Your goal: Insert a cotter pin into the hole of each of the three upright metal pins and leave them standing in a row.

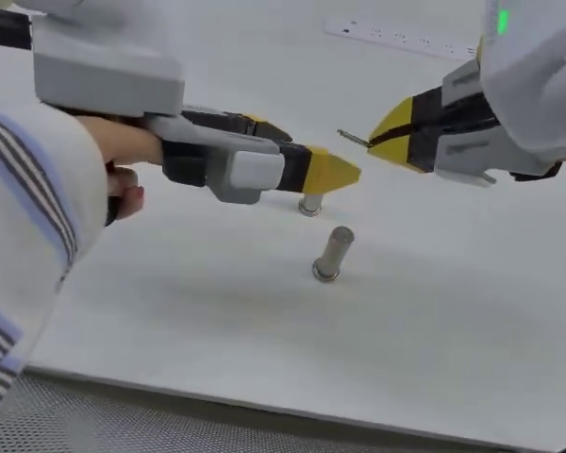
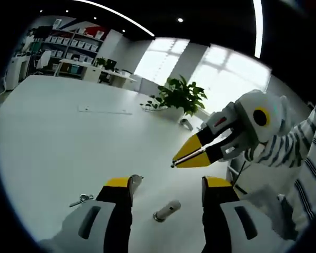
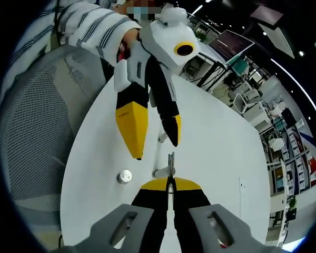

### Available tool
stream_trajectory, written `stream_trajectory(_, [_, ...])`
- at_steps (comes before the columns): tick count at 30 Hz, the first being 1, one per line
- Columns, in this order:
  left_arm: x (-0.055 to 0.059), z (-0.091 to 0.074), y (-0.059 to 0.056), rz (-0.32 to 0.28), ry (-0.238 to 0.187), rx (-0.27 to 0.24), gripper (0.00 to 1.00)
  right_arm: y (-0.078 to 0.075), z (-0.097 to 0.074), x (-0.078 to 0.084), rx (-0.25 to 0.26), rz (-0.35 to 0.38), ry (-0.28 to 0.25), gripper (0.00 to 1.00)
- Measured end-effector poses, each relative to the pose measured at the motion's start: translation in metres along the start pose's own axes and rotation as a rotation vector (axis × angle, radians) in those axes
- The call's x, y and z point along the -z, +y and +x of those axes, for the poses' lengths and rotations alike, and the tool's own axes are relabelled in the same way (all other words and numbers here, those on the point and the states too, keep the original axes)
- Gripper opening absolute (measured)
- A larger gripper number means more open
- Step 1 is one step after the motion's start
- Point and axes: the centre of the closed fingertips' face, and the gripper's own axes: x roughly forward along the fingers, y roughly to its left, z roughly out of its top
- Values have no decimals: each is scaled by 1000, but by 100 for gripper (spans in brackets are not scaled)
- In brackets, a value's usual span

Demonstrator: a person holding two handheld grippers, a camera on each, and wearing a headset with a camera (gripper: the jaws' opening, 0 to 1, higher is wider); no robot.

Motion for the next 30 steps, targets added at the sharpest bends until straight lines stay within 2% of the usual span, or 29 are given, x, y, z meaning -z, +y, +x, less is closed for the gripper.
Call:
stream_trajectory(4, [1,2,-5,-42,2,16,37,5,0,-6,-3,-24,-5,0])
stream_trajectory(7, [-1,3,-14,-69,-9,50,24,7,1,-8,-7,-39,-3,0])
stream_trajectory(15, [1,6,-17,-100,-7,62,8,10,2,-10,-14,-40,-13,0])
stream_trajectory(24, [7,7,-15,-97,14,53,3,12,4,-14,-18,-41,-19,0])
stream_trajectory(30, [9,7,-17,-114,15,77,0,14,4,-14,-27,-47,-17,0])
